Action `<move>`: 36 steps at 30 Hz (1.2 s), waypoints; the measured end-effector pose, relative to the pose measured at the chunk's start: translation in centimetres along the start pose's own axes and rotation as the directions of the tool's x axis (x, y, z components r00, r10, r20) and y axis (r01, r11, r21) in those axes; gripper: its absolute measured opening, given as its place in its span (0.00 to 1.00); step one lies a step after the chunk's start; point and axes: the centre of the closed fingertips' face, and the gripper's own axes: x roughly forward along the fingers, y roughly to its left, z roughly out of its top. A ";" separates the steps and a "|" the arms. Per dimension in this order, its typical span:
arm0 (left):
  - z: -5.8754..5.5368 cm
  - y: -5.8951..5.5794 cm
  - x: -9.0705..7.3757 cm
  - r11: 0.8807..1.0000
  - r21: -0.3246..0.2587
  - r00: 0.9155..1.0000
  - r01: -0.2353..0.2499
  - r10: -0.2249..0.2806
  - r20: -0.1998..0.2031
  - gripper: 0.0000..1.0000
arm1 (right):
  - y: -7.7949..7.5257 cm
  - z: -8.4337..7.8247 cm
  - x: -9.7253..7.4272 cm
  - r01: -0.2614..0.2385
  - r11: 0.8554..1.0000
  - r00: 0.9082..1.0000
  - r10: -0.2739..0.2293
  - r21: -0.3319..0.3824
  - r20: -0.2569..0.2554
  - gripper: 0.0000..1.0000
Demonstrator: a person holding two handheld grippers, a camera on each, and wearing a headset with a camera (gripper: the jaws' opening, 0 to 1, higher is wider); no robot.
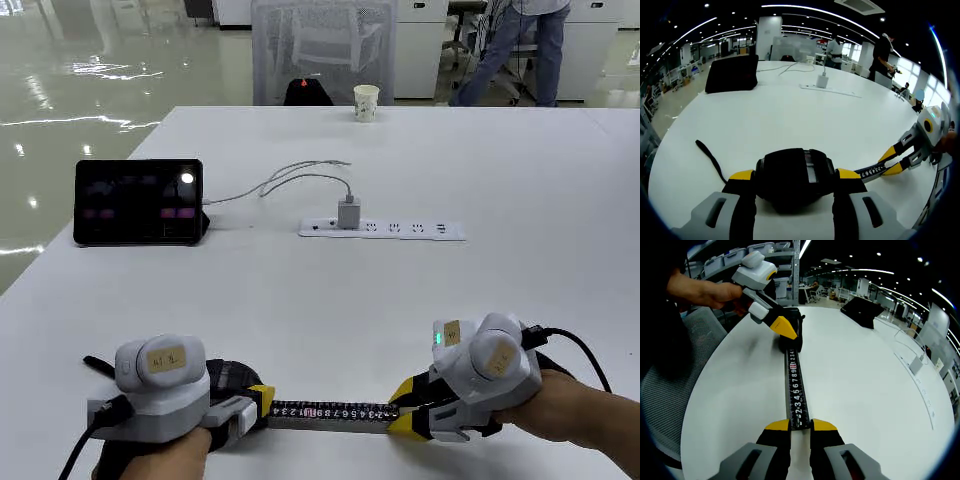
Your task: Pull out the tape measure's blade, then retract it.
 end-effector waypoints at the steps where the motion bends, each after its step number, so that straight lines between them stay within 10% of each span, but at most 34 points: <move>1: 0.0 0.0 0.0 1.000 -0.001 1.000 0.000 0.000 0.000 0.56 | 0.0 0.1 0.1 -0.001 1.000 1.000 0.001 0.001 0.001 0.10; 36: 0.0 0.1 0.0 1.000 -0.010 1.000 0.006 -0.006 -0.005 0.56 | 0.2 2.7 2.6 -0.020 1.000 0.999 0.020 -0.001 0.031 0.10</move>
